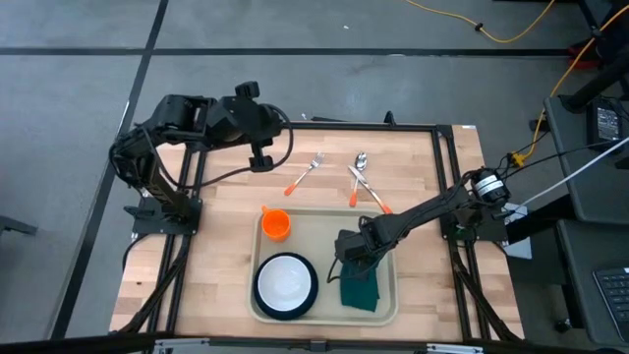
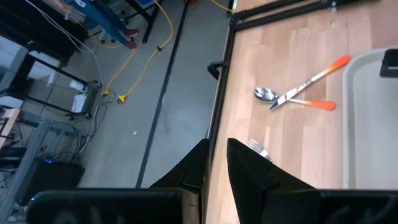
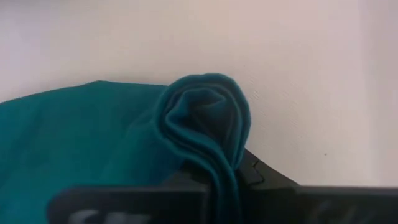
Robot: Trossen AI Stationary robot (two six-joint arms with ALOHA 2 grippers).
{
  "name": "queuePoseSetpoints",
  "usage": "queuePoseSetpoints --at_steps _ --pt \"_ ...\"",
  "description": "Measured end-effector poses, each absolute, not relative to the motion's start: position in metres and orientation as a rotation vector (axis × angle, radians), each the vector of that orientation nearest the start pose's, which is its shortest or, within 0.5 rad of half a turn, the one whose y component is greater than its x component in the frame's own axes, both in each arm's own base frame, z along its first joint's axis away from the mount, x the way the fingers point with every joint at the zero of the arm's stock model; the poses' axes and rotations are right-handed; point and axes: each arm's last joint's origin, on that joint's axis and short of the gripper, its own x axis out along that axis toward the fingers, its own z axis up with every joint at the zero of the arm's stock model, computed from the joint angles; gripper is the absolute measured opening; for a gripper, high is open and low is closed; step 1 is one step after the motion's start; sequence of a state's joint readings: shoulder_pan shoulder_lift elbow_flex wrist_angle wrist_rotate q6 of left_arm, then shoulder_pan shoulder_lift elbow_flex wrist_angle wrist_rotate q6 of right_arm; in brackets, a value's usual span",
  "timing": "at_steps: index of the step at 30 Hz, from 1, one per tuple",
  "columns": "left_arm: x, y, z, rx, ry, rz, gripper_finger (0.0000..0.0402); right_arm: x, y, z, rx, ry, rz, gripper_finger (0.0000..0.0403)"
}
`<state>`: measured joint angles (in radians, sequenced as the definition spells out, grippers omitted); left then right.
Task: Set up tray
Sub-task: Put the napkin on the tray to the right of the plate
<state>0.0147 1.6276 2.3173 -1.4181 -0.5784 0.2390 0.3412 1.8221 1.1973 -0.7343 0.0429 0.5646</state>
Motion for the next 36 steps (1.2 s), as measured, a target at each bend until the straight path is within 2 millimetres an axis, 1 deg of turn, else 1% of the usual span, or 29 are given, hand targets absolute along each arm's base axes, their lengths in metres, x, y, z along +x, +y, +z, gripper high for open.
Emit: queuePoseSetpoints --at_steps 4,10,15,18,25,31,36 --pt "0.257 0.019 0.503 0.43 0.798 0.467 0.0047 0.32 0.114 0.17 0.196 1.356 -0.116 0.0011" --pt "0.261 0.02 0.496 0.44 0.827 0.486 0.0047 0.315 0.115 0.17 0.152 1.39 -0.114 0.0027" --pt "0.262 0.02 0.497 0.435 0.822 0.489 0.0047 0.313 0.112 0.169 0.09 1.418 -0.091 0.001" --pt "0.262 0.02 0.497 0.427 0.819 0.493 0.0047 0.314 0.11 0.169 0.062 1.412 -0.091 0.0011" --pt "0.262 0.02 0.497 0.413 0.815 0.499 0.0047 0.317 0.1 0.17 0.013 1.388 -0.156 0.006" --pt "0.262 0.02 0.497 0.395 0.81 0.505 0.0047 0.32 0.09 0.17 -0.012 1.38 -0.174 0.0064" --pt "0.262 0.02 0.496 0.383 0.807 0.497 0.0047 0.321 0.087 0.17 -0.035 1.382 -0.156 0.0075"
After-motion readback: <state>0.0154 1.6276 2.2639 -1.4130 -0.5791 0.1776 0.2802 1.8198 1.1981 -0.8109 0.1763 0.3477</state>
